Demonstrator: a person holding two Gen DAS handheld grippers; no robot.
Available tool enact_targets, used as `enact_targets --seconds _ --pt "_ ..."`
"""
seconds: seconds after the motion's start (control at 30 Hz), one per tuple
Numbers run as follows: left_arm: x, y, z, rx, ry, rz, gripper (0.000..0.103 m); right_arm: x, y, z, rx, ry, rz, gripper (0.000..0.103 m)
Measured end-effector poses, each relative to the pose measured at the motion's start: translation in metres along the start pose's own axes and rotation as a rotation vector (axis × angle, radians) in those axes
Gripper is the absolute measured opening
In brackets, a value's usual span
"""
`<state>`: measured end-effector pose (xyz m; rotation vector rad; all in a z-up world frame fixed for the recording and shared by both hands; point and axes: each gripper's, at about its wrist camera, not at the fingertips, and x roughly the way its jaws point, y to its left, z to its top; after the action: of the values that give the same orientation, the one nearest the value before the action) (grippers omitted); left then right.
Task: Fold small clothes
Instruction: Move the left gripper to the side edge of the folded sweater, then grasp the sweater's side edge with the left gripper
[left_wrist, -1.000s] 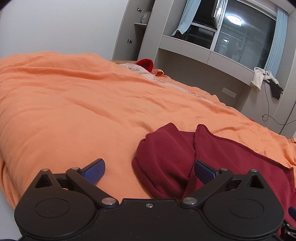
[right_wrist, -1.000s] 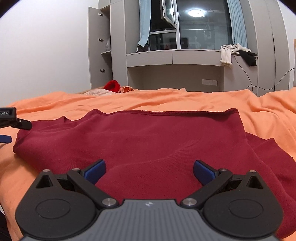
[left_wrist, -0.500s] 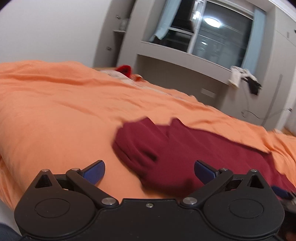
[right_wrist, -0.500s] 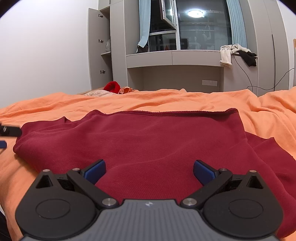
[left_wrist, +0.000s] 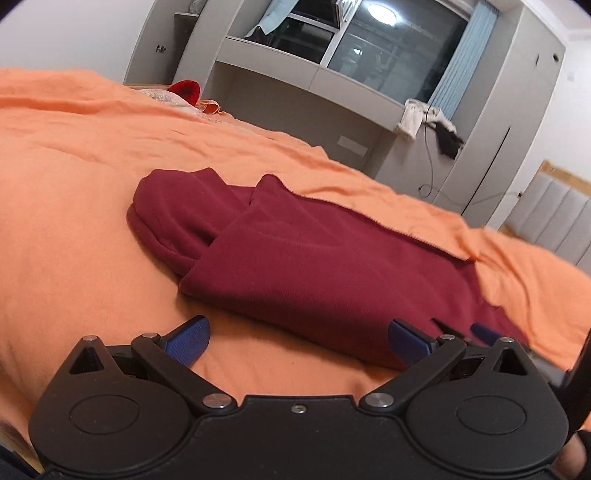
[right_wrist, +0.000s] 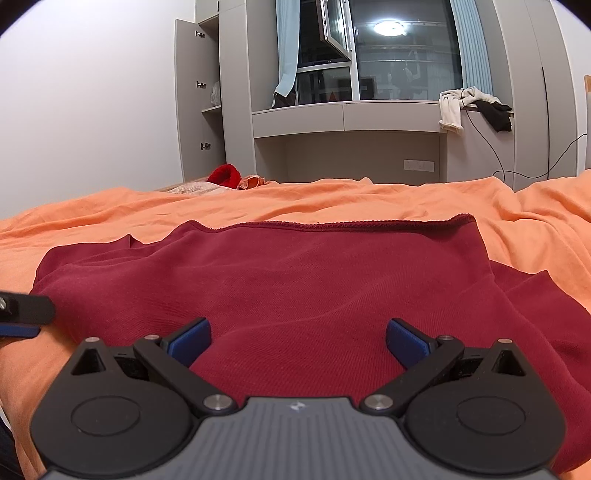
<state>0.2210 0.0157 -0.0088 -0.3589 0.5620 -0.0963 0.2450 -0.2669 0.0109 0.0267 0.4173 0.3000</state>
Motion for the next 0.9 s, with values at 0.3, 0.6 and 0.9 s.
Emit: enact_targets --seconds 0.3,0.6,0.9 --pt "0.0044 -0.0063 -0.0015 0.038 -0.002 0.024 0.102 0.0 -0.0005 -0.0002 0.001 -0.001 0.0 0.103" --pt "0.0023 -0.0069 -0.0048 0.039 -0.004 0.024 0.102 0.0 -0.0009 -0.0004 0.001 -0.001 0.001 0.103" --pt "0.0049 -0.0027 -0.002 0.016 -0.011 0.016 0.102 0.0001 -0.0014 -0.0006 0.002 -0.001 0.001 0.103"
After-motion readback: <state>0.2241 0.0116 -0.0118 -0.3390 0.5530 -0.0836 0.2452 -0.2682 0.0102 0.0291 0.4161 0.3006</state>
